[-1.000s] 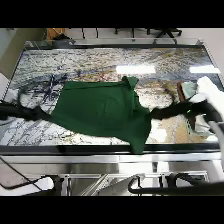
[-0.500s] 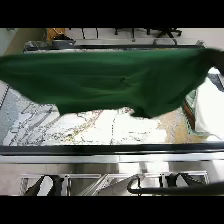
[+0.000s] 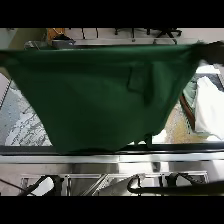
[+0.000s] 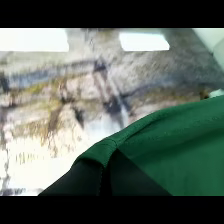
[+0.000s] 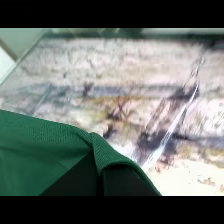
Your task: Fold the shirts.
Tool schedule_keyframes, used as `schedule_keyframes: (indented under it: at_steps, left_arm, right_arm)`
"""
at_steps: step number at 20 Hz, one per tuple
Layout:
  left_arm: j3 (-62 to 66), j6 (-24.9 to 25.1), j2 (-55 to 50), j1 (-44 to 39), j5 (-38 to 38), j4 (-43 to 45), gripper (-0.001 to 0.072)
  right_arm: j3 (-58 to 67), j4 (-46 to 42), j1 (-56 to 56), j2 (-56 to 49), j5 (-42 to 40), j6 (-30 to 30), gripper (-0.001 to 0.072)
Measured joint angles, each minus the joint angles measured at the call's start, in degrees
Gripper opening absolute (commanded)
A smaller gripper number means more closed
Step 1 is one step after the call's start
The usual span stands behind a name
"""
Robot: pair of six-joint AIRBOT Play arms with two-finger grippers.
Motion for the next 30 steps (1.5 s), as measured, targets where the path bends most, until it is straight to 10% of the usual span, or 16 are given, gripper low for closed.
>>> schedule_keyframes:
  at_steps: [11, 29, 30]
  left_arm:
    - [3.7, -1.1, -33.1, -10.0, 13.7, 11.5, 0.0009]
    - [-2.1, -3.5, -41.4, -14.3, 14.6, 20.9, 0.0023]
    - [-2.2, -3.5, -41.4, -14.4, 14.8, 21.0, 0.0316]
  right_arm:
    - [6.5, 2.5, 6.3, -39.1, -9.5, -2.4, 0.0024]
    - [13.7, -18.5, 6.8, -46.6, -7.3, 2.3, 0.0096]
    - [13.7, -18.9, 6.9, -46.7, -7.3, 2.4, 0.0255]
